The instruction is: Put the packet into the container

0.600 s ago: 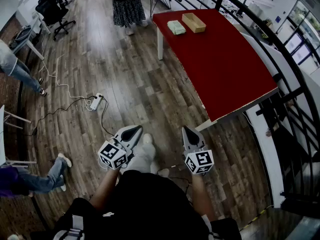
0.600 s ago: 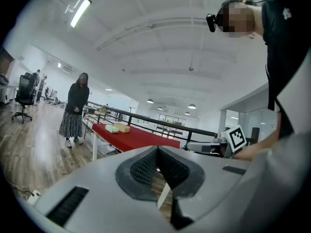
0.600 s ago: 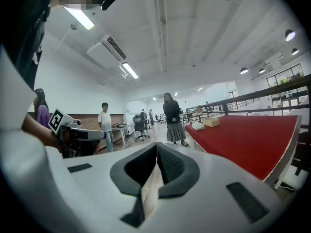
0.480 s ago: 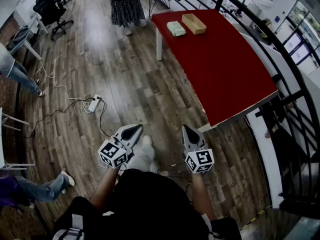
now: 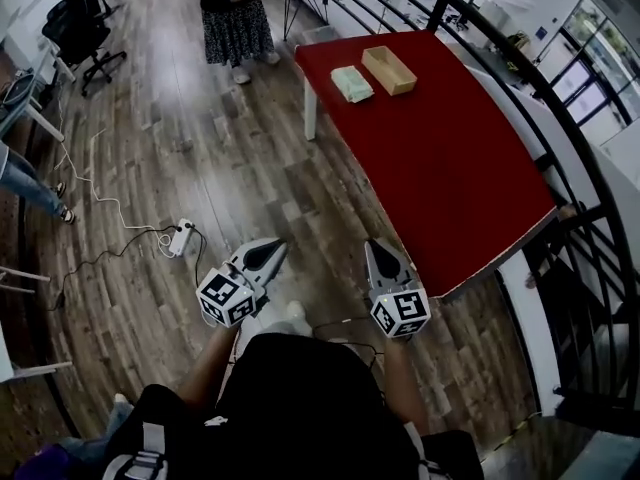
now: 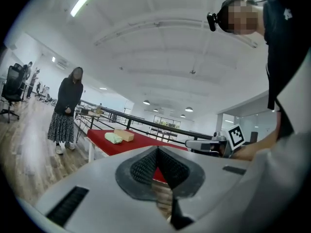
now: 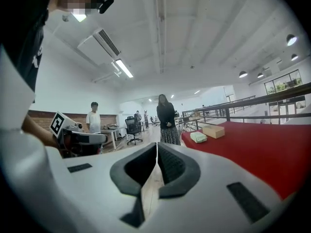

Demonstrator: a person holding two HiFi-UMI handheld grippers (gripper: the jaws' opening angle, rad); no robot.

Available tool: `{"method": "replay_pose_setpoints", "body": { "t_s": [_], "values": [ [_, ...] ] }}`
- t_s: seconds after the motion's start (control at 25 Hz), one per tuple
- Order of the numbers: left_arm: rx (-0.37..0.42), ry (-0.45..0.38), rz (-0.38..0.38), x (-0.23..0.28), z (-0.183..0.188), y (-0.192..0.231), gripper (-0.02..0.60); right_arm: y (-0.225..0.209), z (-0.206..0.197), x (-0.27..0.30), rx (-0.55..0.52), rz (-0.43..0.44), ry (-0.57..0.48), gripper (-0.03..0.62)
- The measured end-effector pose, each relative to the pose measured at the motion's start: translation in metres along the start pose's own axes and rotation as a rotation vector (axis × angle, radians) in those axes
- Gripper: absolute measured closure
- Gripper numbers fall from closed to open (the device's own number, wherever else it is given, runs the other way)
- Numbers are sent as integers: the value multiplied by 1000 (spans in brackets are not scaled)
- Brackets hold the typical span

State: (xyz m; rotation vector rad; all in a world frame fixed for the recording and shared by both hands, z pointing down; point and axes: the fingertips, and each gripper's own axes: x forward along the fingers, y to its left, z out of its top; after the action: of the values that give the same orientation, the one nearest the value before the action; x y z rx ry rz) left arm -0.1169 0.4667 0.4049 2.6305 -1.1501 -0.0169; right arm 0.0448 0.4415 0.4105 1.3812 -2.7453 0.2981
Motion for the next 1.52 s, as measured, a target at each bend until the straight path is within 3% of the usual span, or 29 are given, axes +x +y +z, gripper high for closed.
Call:
{"method": "replay_pose_setpoints", "body": {
  "t_s": [0.32, 0.56, 0.72, 1.12, 1.52],
  "values": [
    [-7, -1, -8, 31, 17, 72, 572, -11, 2, 74, 13, 11, 33, 571],
    [-16, 22, 1, 68, 14, 115, 572, -42, -1, 126, 18, 19, 44, 571],
    [-10, 34, 4, 113, 20, 154, 572, -80, 2, 175, 25, 25, 36, 571],
    [9, 38, 33, 250, 75, 241, 572, -196, 46, 304, 32, 58, 41, 571],
    [-14, 83, 63, 352, 93, 297, 572, -288, 62, 389, 36, 82, 90, 569]
  ]
}}
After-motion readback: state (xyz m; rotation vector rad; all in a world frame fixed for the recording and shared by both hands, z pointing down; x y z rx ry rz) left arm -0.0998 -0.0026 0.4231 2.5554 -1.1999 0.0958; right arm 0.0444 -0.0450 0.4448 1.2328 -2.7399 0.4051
